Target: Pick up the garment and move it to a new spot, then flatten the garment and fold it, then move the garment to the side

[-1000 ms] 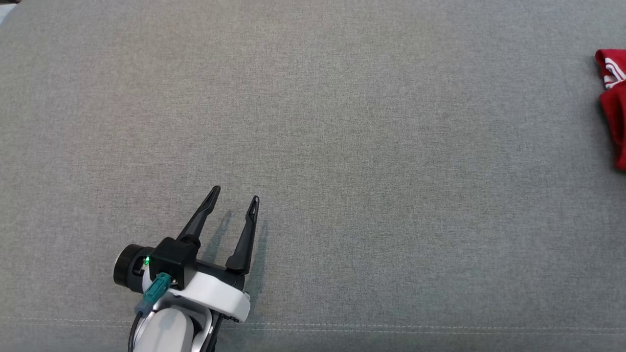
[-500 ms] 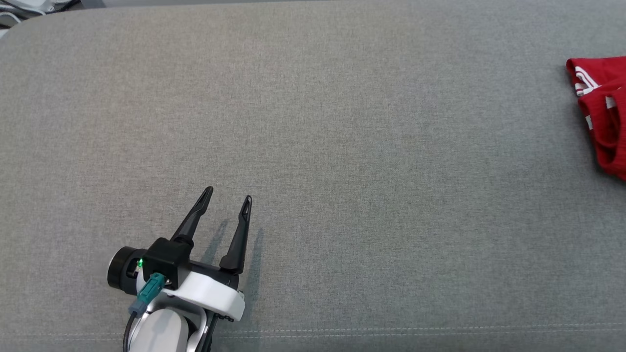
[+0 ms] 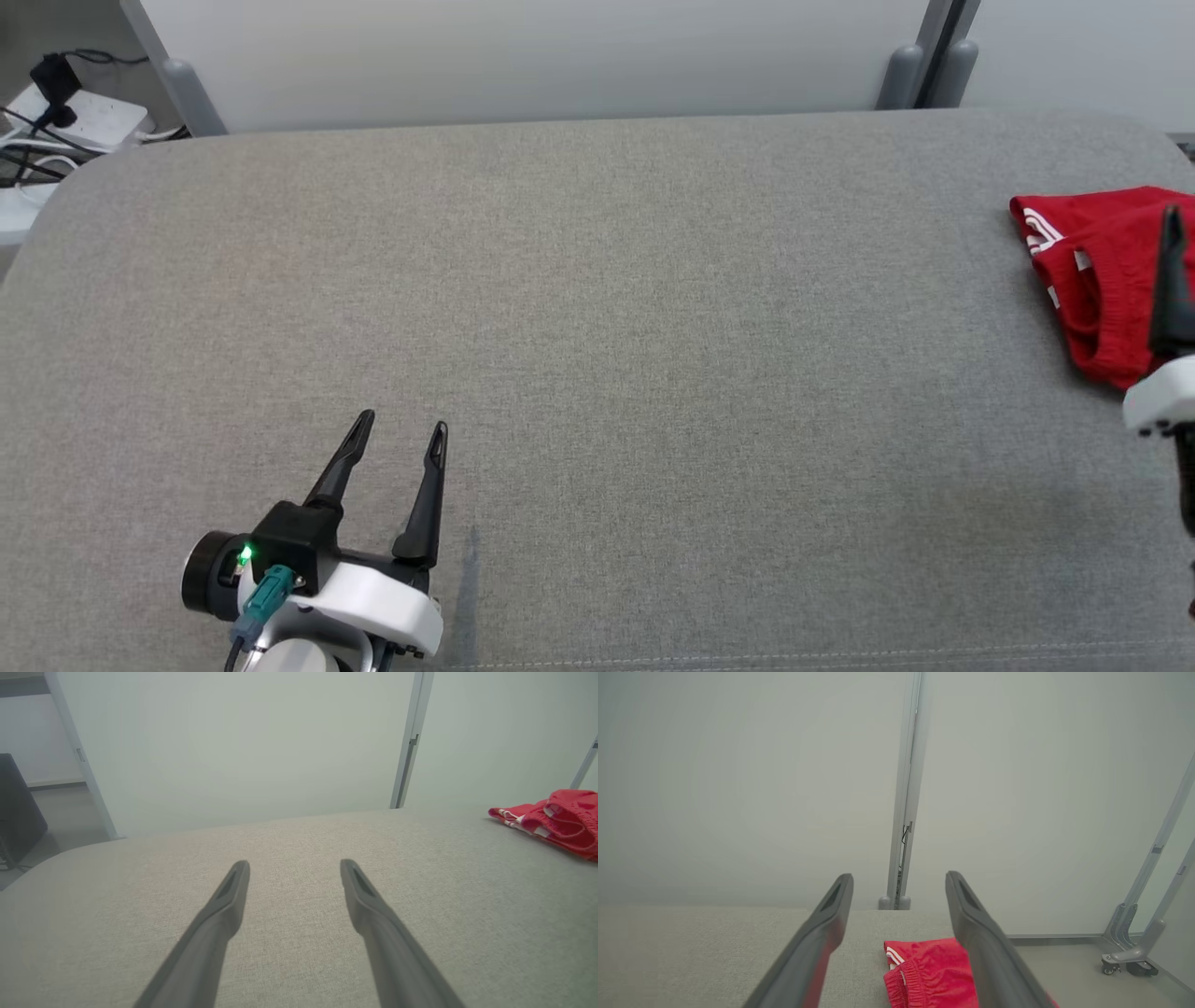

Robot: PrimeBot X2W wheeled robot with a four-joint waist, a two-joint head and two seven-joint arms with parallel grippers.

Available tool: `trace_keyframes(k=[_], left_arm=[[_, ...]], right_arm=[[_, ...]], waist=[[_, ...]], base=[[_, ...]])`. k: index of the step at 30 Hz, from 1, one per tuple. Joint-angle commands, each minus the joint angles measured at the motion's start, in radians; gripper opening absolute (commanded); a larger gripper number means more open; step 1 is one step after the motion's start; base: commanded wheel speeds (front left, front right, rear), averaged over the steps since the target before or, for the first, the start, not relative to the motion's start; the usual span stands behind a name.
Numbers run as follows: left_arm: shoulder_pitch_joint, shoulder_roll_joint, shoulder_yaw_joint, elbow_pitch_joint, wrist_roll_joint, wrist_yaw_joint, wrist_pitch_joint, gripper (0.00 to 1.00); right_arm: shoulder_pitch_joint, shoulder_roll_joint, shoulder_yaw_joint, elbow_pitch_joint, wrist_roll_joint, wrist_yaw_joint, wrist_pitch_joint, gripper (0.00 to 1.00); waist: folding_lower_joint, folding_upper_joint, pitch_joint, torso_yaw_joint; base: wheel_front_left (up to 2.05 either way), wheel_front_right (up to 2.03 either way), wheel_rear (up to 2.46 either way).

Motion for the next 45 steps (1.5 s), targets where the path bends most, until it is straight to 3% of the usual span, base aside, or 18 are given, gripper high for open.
trace_keyframes(k=[1, 17, 42, 43, 45], left_arm=[[-0.007, 0.007, 0.043, -0.022, 0.009, 0.013, -0.006, 1.0], [0.048, 0.007, 0.107, -0.009, 0.003, 0.045, -0.006, 1.0], [0.081, 0.007, 0.172, -0.009, 0.017, 0.025, -0.006, 1.0], [0.082, 0.007, 0.172, -0.011, 0.013, 0.021, -0.006, 0.0], [0.095, -0.002, 0.139, 0.034, 0.014, 0.025, 0.001, 0.0]], right_arm=[[0.044, 0.011, 0.017, -0.058, 0.013, 0.004, -0.01, 1.0], [0.333, 0.13, 0.03, -0.218, 0.026, 0.004, -0.01, 1.0], [0.372, 0.163, 0.051, -0.207, 0.0, 0.004, -0.01, 1.0], [0.372, 0.163, 0.051, -0.207, 0.0, 0.004, -0.01, 0.0], [0.387, 0.179, 0.029, -0.173, 0.017, 0.0, 0.003, 0.0]], waist=[[0.0, -0.0001, -0.028, -0.002], [0.0, -0.0001, -0.114, 0.01], [0.0, -0.0001, -0.13, 0.013], [0.0, -0.0001, -0.13, 0.013], [0.0, -0.0001, -0.13, 0.013]], base=[[0.0, 0.0, 0.0], [0.0, 0.0, 0.0], [0.0, 0.0, 0.0], [0.0, 0.0, 0.0], [0.0, 0.0, 0.0]])
